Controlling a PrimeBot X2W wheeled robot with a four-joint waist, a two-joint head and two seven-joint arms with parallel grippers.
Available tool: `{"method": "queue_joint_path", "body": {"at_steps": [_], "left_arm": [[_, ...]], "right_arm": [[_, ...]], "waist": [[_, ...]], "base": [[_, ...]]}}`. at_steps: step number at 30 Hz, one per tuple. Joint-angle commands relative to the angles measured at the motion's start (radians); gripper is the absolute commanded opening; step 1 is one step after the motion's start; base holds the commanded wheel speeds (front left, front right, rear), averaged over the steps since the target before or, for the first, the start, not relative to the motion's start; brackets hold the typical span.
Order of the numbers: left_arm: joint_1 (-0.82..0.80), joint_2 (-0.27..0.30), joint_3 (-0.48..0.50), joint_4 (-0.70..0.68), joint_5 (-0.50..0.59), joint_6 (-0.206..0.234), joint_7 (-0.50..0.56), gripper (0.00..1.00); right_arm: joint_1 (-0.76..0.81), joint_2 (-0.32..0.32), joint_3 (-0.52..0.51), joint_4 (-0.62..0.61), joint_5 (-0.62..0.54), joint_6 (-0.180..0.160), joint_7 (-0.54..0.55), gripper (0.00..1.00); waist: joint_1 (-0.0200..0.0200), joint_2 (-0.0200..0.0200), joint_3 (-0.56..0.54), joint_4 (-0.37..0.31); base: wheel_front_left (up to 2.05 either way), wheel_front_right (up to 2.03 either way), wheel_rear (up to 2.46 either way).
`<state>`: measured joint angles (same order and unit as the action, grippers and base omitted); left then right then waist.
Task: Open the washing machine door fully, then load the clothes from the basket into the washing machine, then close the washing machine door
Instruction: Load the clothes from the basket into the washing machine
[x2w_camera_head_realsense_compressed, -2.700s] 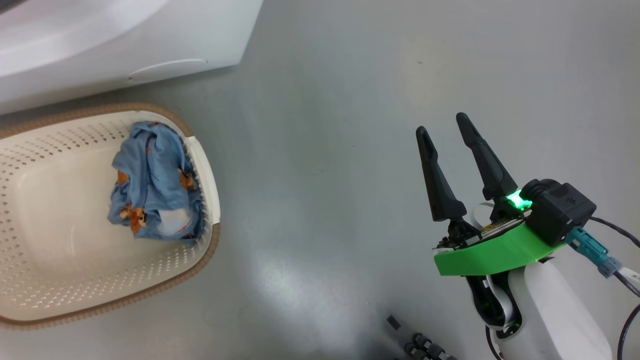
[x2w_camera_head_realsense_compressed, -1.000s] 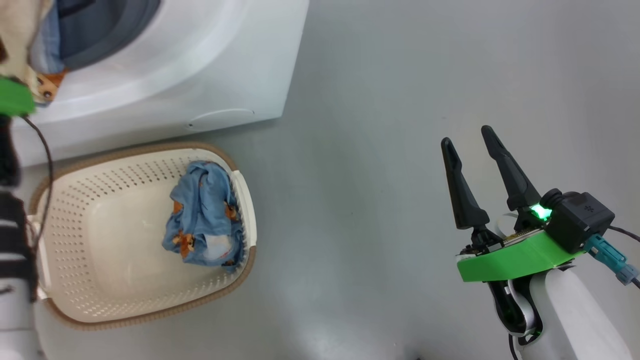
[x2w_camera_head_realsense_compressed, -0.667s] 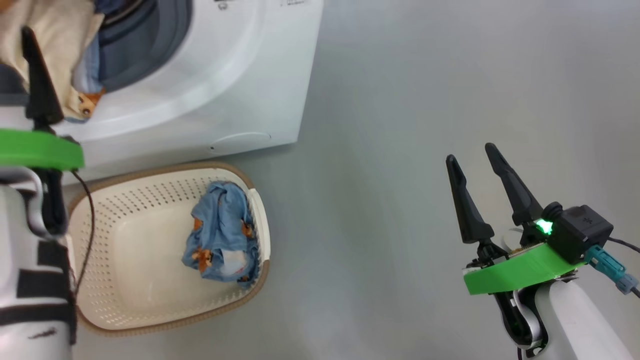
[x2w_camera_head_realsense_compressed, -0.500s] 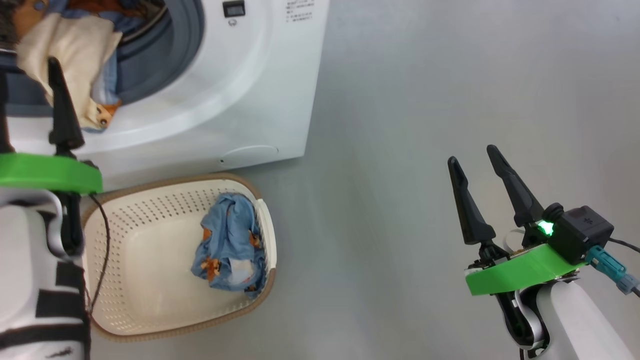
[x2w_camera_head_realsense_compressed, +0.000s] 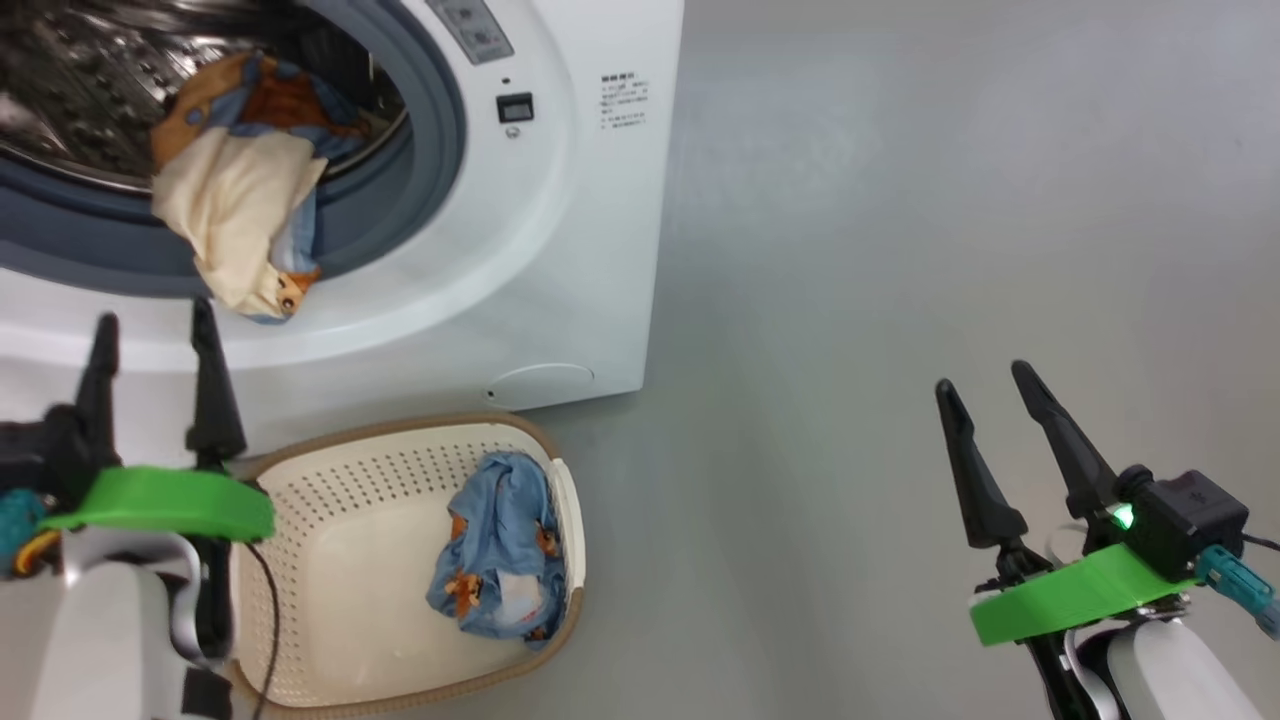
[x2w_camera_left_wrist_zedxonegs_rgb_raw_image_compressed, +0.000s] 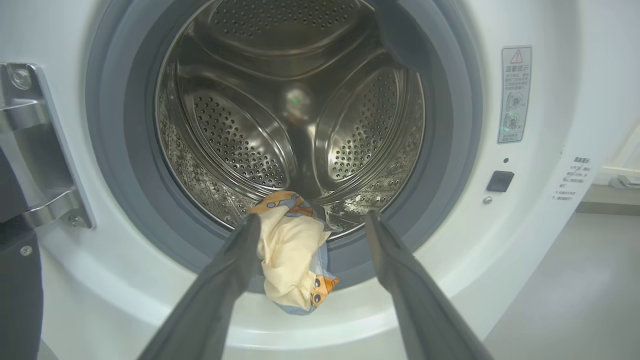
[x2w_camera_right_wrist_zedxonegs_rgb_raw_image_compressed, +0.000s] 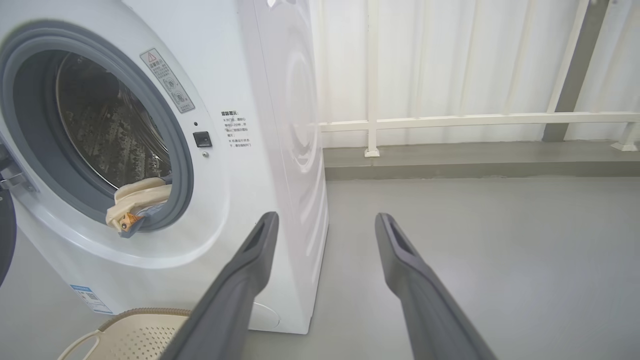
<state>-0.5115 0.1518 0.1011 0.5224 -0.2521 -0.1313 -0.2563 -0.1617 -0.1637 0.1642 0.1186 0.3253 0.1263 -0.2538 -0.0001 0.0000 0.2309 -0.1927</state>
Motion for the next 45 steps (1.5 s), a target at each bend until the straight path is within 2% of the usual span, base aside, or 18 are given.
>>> {"method": "queue_joint_path", "body": {"at_steps": [1, 13, 27, 36, 45], "left_arm": [[0.017, 0.021, 0.022, -0.036, 0.005, 0.001, -0.005, 1.0], [0.237, -0.009, 0.018, -0.111, 0.02, 0.001, -0.005, 1.0], [0.454, -0.048, 0.055, -0.264, 0.027, 0.001, -0.005, 1.0], [0.533, -0.062, 0.086, -0.341, 0.038, 0.001, -0.005, 1.0], [0.525, -0.066, 0.096, -0.352, 0.04, 0.001, -0.005, 1.0]], "right_arm": [[0.016, -0.019, 0.009, -0.021, 0.013, 0.004, -0.008, 1.0], [0.116, -0.034, -0.025, -0.018, 0.017, 0.004, -0.008, 1.0], [0.18, -0.036, -0.052, -0.028, 0.02, 0.004, -0.008, 1.0], [0.185, -0.036, -0.053, -0.03, 0.019, 0.004, -0.008, 1.0], [0.172, -0.039, -0.051, -0.028, 0.021, 0.004, -0.008, 1.0]], "waist": [[0.0001, 0.0, -0.033, 0.021], [0.0001, 0.0, -0.145, 0.048], [0.0001, 0.0, -0.192, 0.065], [0.0001, 0.0, -0.193, 0.065], [0.0001, 0.0, -0.177, 0.063]], "base": [[0.0, 0.0, 0.0], [0.0, 0.0, 0.0], [0.0, 0.0, 0.0], [0.0, 0.0, 0.0], [0.0, 0.0, 0.0]]}}
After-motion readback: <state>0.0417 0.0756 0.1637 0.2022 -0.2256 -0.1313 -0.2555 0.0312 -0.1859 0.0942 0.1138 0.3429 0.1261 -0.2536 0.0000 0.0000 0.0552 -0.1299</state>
